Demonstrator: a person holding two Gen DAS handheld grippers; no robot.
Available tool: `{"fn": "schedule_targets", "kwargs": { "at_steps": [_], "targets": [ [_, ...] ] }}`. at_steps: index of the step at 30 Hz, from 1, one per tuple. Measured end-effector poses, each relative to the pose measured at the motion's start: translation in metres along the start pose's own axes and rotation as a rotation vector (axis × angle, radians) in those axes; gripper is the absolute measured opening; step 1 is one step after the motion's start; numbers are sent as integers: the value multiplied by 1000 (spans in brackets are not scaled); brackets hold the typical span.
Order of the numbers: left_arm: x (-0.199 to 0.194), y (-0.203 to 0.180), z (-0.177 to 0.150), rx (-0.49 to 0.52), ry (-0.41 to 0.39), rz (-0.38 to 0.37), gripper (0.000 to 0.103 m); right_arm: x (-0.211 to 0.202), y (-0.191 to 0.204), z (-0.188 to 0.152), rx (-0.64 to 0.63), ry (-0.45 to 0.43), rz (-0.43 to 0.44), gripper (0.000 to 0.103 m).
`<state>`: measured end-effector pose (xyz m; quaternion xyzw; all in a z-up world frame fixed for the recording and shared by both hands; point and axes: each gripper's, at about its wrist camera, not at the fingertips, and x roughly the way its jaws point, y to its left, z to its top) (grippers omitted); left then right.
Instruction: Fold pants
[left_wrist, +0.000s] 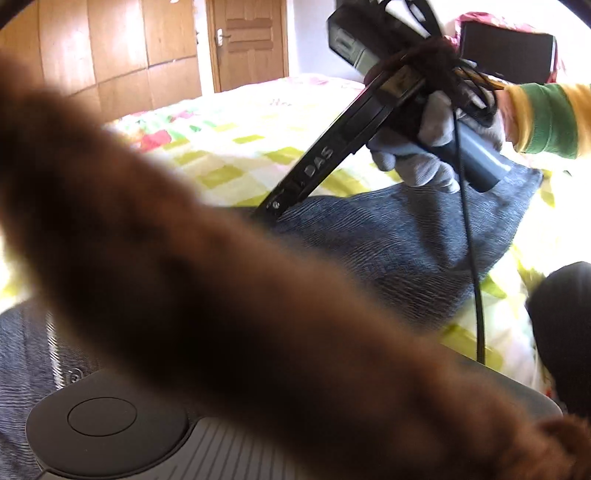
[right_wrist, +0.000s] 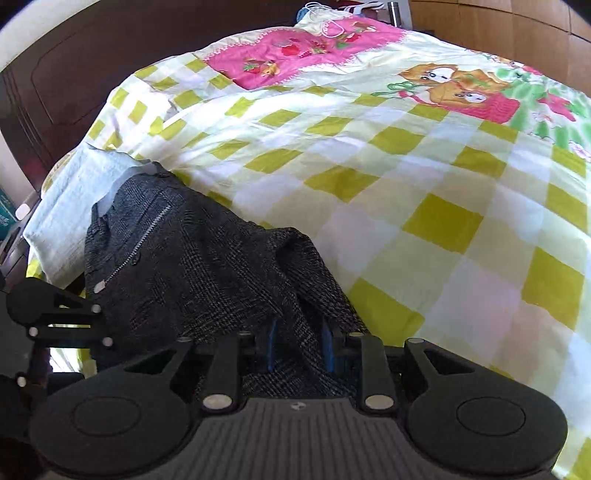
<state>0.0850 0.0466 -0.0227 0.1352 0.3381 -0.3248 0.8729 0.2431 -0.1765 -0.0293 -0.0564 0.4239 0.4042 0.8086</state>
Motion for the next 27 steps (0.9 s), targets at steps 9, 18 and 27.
{"fn": "schedule_targets", "kwargs": {
  "at_steps": [9, 18, 27],
  "targets": [
    [-1, 10, -6, -2, -25, 14, 34, 36, 0, 29, 93, 4, 26, 22],
    [2, 6, -6, -2, 15, 38, 34, 17, -21, 27, 185, -20, 32, 25],
    [16, -38, 32, 110, -64, -28, 37, -93, -14, -74, 310, -141, -119, 32]
  ]
}}
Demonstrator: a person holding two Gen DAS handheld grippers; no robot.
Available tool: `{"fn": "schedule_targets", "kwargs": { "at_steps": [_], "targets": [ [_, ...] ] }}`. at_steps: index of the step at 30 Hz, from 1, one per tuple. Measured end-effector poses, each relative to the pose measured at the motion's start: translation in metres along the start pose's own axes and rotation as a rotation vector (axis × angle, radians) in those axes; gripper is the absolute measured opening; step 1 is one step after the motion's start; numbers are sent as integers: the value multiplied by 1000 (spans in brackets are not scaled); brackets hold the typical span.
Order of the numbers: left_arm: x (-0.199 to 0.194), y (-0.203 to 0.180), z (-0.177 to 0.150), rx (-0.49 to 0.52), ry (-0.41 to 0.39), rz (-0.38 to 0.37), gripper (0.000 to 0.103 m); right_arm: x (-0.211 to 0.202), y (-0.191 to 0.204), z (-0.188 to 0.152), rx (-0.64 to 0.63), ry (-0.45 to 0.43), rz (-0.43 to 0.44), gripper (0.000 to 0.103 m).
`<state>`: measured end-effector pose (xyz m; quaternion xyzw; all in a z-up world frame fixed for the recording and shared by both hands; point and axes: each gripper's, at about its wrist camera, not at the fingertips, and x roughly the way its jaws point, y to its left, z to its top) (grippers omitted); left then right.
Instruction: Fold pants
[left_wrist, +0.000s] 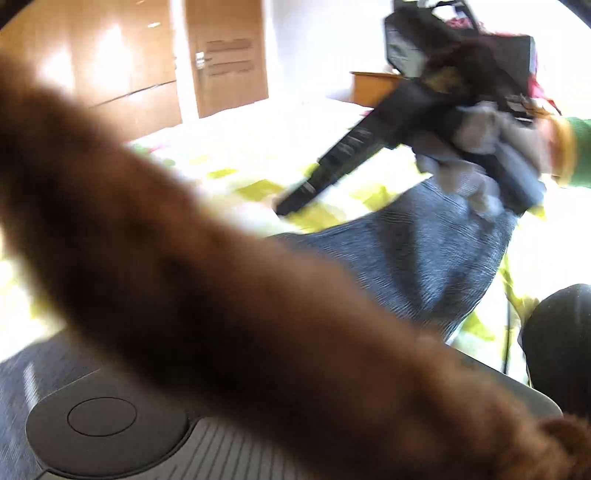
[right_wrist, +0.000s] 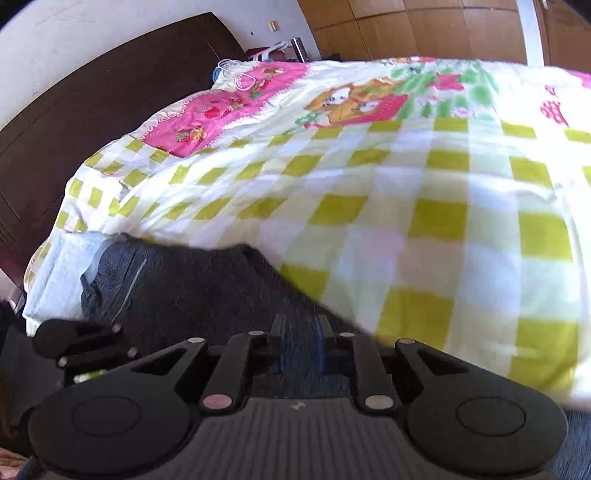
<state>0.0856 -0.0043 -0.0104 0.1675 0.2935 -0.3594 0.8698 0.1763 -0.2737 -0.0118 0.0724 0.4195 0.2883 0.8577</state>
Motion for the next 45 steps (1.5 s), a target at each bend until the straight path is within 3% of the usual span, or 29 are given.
{"fn": "schedule_targets", "kwargs": {
  "at_steps": [2, 4, 5, 7, 10, 15, 17, 20, 27, 33, 39, 41, 44, 45],
  "targets": [
    [15, -13, 4, 34, 25, -17, 37, -4, -15, -29, 23, 49, -139, 32],
    [32, -20, 4, 60, 63, -5, 37, -14, -42, -49, 88, 29, -270, 11],
    [36, -23, 4, 64, 75, -3, 37, -25, -56, -55, 146, -12, -293, 11],
    [40, -28, 10, 61, 87, 6, 37, -54, -76, -61, 271, -106, -335, 12],
    [45, -34, 20, 76, 100, 26, 37, -102, -86, -80, 334, -233, -358, 23],
    [50, -53, 31, 98, 133, 15, 37, -177, -93, -135, 419, -290, -485, 29],
    [51, -69, 31, 134, 142, 11, 36, -192, -90, -152, 414, -302, -572, 30],
    [55, -100, 36, 208, 124, 9, 37, -204, -93, -172, 487, -341, -629, 37],
    [75, -133, 54, 182, 106, -22, 40, -231, -127, -224, 809, -472, -586, 37],
    [86, -155, 64, 209, 99, -26, 41, -234, -157, -223, 933, -540, -615, 36],
    [93, -161, 70, 206, 93, -38, 43, -240, -168, -233, 1055, -578, -478, 40],
    [96, -162, 70, 199, 91, -44, 43, -235, -171, -233, 1056, -596, -468, 40],
    [99, -163, 72, 183, 89, -39, 43, -224, -181, -230, 1099, -681, -422, 41],
    [99, -163, 72, 176, 86, -38, 43, -221, -185, -229, 1119, -715, -395, 35]
  ]
}}
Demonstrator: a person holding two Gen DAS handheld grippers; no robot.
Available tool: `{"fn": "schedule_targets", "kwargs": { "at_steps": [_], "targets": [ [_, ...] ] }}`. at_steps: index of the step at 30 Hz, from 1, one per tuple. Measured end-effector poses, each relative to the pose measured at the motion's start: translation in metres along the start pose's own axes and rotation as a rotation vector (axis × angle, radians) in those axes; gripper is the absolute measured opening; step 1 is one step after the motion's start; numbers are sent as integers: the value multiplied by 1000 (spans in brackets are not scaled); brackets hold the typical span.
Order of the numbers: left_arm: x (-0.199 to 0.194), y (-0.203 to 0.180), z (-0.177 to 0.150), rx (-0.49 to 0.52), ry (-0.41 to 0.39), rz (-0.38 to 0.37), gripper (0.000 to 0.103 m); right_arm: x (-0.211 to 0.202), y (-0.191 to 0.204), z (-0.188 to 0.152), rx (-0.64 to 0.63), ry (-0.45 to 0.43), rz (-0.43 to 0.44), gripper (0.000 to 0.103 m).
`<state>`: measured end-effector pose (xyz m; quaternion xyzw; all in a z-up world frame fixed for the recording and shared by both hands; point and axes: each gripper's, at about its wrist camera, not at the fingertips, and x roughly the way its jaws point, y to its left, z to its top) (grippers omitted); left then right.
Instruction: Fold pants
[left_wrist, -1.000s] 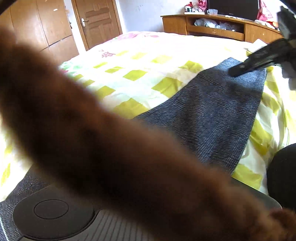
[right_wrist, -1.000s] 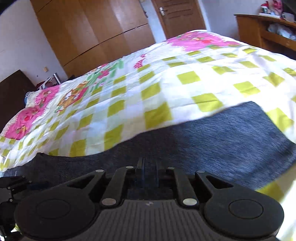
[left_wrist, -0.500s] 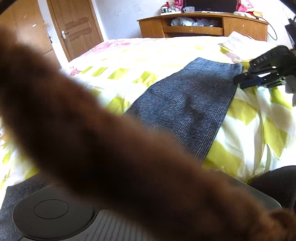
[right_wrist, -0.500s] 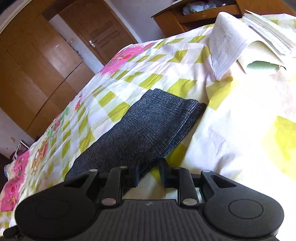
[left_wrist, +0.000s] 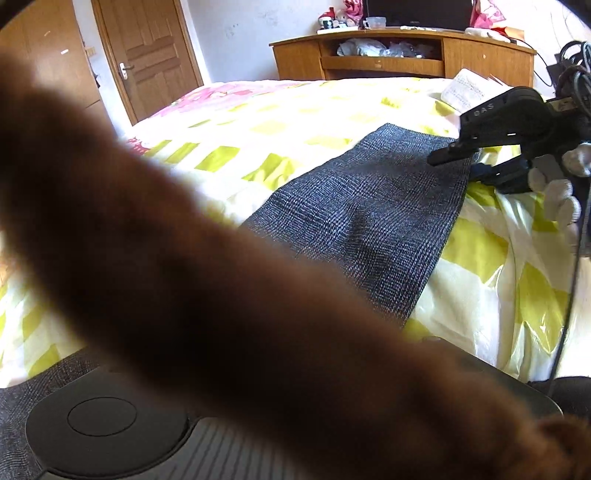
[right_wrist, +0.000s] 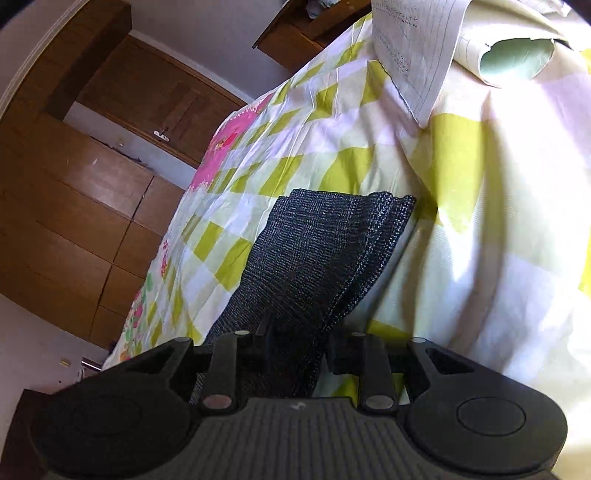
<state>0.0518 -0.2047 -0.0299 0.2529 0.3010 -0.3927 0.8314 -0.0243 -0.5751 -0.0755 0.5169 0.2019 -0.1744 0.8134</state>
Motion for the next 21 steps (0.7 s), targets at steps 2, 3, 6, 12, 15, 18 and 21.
{"fn": "schedule_targets", "kwargs": {
  "at_steps": [2, 3, 6, 12, 15, 18, 21],
  "targets": [
    [-2, 0, 0, -10, 1, 2, 46, 8, -3, 6, 70, 5, 38, 24],
    [-2, 0, 1, -22, 7, 0, 46, 7, -2, 11, 102, 3, 66, 24],
    [-5, -4, 8, -66, -24, -9, 46, -18, 18, 30, 26, -100, 100, 23],
    [19, -31, 11, -112, -17, -128, 53, -22, 17, 39, -56, -81, 4, 24],
    [9, -33, 9, -80, -26, -146, 54, -22, 15, 28, -84, -40, 16, 28],
    [-2, -25, 4, -89, -31, -123, 54, -13, 10, 24, -44, -24, 41, 38],
    [-6, -16, 3, -123, -44, -73, 55, 2, 10, 21, -25, -1, 28, 31]
  ]
}}
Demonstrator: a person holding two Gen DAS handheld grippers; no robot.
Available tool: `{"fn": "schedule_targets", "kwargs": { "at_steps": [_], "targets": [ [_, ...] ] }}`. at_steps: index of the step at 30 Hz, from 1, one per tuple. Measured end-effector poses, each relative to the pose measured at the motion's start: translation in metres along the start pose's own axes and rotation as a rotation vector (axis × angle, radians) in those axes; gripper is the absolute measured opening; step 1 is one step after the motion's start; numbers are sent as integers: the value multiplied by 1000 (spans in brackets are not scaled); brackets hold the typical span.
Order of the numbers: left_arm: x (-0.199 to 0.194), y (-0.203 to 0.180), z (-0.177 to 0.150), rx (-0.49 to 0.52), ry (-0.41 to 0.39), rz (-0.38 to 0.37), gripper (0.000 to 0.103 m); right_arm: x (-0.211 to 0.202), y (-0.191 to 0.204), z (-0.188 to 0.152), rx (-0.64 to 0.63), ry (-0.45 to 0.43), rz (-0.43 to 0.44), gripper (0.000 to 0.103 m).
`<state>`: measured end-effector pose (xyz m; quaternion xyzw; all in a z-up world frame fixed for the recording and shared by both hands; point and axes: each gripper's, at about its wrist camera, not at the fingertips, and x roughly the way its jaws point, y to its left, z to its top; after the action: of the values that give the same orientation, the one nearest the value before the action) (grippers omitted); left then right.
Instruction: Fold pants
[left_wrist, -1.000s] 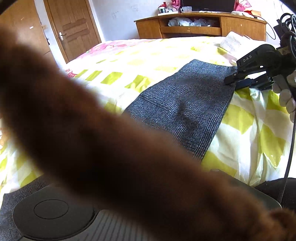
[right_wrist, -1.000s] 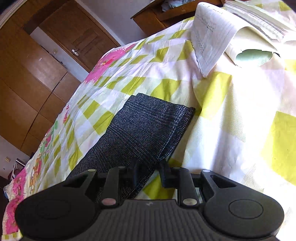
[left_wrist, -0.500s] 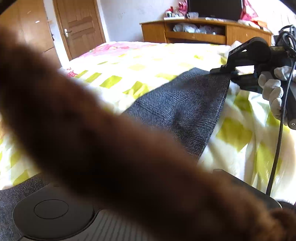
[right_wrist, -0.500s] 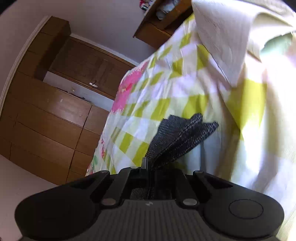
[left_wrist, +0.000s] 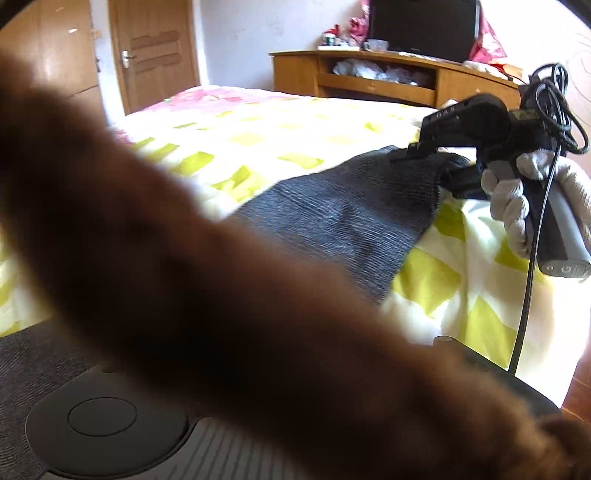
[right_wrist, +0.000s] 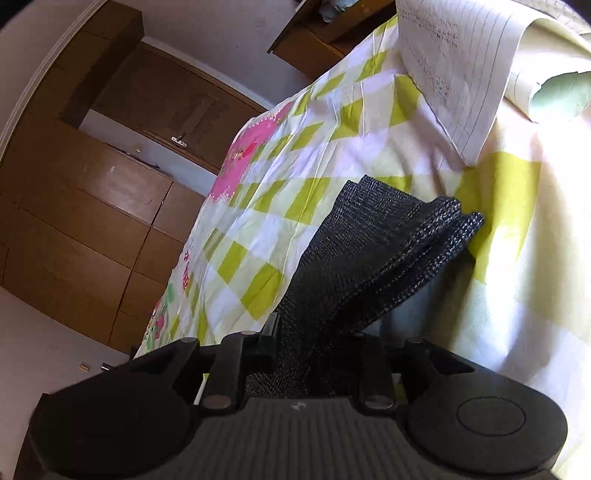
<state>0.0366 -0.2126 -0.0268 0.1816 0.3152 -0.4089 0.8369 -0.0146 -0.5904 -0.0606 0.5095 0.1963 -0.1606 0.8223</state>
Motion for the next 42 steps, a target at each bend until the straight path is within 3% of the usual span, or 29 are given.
{"fn": "schedule_targets", "kwargs": {
  "at_steps": [1, 3, 5, 7, 13, 18, 21, 25, 28, 30, 32, 35, 37, 42],
  "targets": [
    [2, 2, 1, -8, -1, 20, 55, 0, 2, -1, -4, -16, -25, 25],
    [10, 4, 0, -12, 21, 24, 55, -8, 8, 5, 0, -62, -8, 25],
    [17, 7, 0, -50, 54, -32, 61, -25, 17, 10, -17, -121, 24, 25],
    [19, 1, 1, -27, 41, -67, 67, -36, 27, 14, -56, -146, 46, 25],
    [3, 5, -4, -10, 8, -70, 68, -33, 61, -4, -169, -118, 40, 25],
    [-36, 37, -22, -52, -15, -12, 69, -27, 126, -44, -404, -82, 110, 25],
    [-64, 67, -38, -86, -20, 57, 69, -16, 176, -90, -618, -17, 165, 25],
    [-100, 104, -67, -127, -19, 172, 69, 4, 235, -202, -1016, 116, 261, 25],
    [-125, 125, -90, -169, -7, 239, 69, 18, 246, -285, -1241, 246, 326, 24],
    [-139, 134, -103, -209, -6, 246, 69, 22, 243, -336, -1418, 269, 312, 25],
    [-148, 139, -113, -231, -4, 255, 69, 27, 235, -362, -1516, 258, 268, 26],
    [-158, 146, -122, -265, -26, 246, 69, 31, 233, -363, -1512, 281, 225, 27],
    [-164, 150, -122, -285, -68, 226, 69, 30, 233, -352, -1436, 304, 223, 27],
    [-169, 150, -127, -294, -94, 202, 69, 38, 238, -295, -973, 430, 245, 33]
  ]
}}
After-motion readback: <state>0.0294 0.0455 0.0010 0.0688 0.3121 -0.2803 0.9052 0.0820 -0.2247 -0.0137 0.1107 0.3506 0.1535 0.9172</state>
